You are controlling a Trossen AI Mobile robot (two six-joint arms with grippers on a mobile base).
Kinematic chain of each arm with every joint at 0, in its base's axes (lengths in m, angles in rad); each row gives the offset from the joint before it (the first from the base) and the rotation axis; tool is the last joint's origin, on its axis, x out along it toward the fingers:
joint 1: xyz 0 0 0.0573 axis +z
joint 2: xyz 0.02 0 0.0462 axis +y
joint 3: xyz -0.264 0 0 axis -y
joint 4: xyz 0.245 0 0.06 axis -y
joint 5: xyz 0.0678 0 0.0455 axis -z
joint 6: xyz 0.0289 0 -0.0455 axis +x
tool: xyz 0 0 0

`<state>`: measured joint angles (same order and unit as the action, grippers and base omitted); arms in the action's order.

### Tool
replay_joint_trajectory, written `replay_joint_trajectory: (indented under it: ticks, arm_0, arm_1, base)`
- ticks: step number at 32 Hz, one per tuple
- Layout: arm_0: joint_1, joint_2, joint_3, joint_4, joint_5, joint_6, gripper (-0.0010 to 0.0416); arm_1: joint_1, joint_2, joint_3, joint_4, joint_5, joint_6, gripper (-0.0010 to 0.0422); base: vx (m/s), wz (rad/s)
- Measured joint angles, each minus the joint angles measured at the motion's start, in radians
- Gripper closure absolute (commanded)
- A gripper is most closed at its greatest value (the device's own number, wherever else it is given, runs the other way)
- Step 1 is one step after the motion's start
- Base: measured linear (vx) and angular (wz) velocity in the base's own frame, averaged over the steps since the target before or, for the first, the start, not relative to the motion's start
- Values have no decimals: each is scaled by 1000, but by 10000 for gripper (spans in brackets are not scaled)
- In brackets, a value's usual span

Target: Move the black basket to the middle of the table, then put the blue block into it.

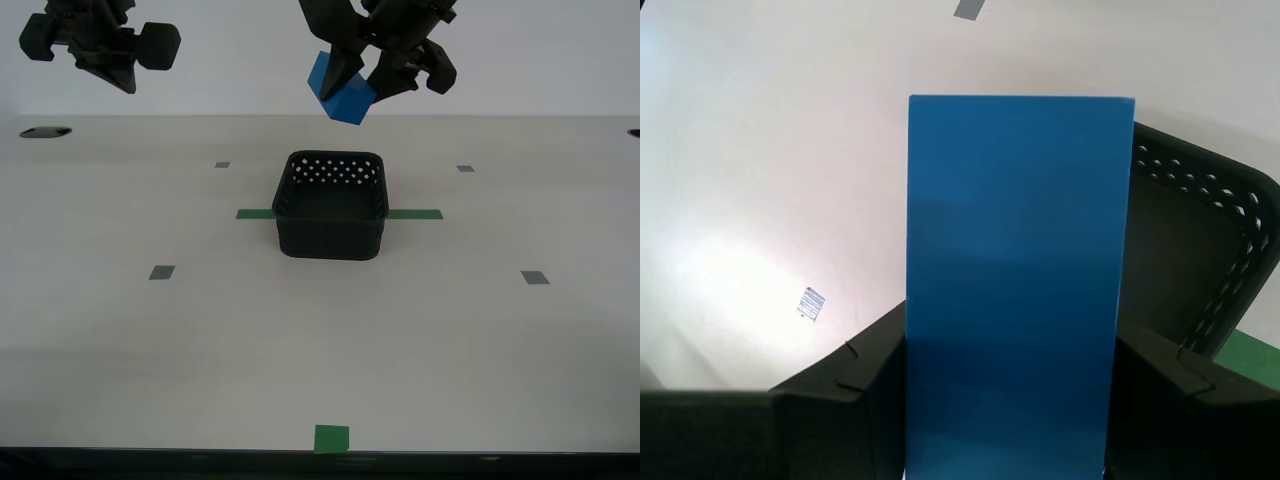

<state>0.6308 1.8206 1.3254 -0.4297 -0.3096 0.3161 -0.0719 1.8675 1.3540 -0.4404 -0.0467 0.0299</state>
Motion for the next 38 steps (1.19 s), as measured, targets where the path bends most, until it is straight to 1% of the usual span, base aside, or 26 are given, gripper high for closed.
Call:
replay_joint_trajectory:
  ticks: [1,2,3,4,5,7,9,11,12,14,17,20,21,22,23,24,25,27,30,33,35,38]
  arm_0:
    - [0,0,0,0,0,0,193]
    - [0,0,0,0,0,0,179]
    - [0,0,0,0,0,0,129]
    - [0,0,0,1,0,-3,107]
    - [0,0,0,1,0,-2,94]
    - [0,0,0,1,0,-2,44]
    - [0,0,0,1,0,-2,16]
    - [0,0,0,1,0,-2,12]
    - [0,0,0,1,0,-2,14]
    - [0,0,0,1,0,-2,19]
    - [0,0,0,1,0,-2,25]
    - [0,0,0,1,0,-2,35]
    - [0,0,0,1,0,-2,39]
    - [0,0,0,1,0,-2,44]
    - [0,0,0,1,0,-2,45]
    - [0,0,0,1,0,-2,48]
    - [0,0,0,1,0,-2,47]
    - [0,0,0,1,0,-2,43]
    - [0,0,0,0,0,-2,33]
    - [0,0,0,-5,0,-2,30]
    - [0,0,0,-5,0,-2,42]
    - [0,0,0,-5,0,-2,53]
  arm_1:
    - [0,0,0,0,0,0,412]
    - [0,0,0,-1,0,0,412]
    - [0,0,0,-2,0,0,412]
    - [0,0,0,-3,0,0,412]
    - [0,0,0,-3,0,0,412]
    - [0,0,0,-6,0,0,412]
    - [0,0,0,-10,0,0,412]
    - [0,0,0,-19,0,-7,412]
    - [0,0,-1,-21,0,-18,412]
    - [1,0,0,-25,0,-23,411]
    - [4,0,-1,-40,0,-23,377]
    - [7,0,-1,-57,0,-23,303]
    - [7,0,-1,-63,0,-23,274]
    - [7,0,-1,-71,0,-23,237]
    - [7,0,-1,-73,0,-24,223]
    - [7,0,-1,-83,0,-23,187]
    - [7,0,-1,-88,0,-24,163]
    - [8,0,-1,-106,0,-24,126]
    - [9,0,-1,-115,0,-24,96]
    - [10,0,-1,-119,0,-22,83]
    - [11,0,-1,-118,0,-8,69]
    - [11,0,-1,-118,0,-5,63]
  base:
    - [0,0]
    - [0,0]
    - [0,0]
    - [0,0]
    - [0,0]
    - [0,0]
    - [0,0]
    - [0,0]
    - [0,0]
    - [0,0]
    - [0,0]
    - [0,0]
    - [0,0]
    - [0,0]
    - [0,0]
    - [0,0]
    - [0,0]
    - [0,0]
    - [0,0]
    - [0,0]
    - [0,0]
    - [0,0]
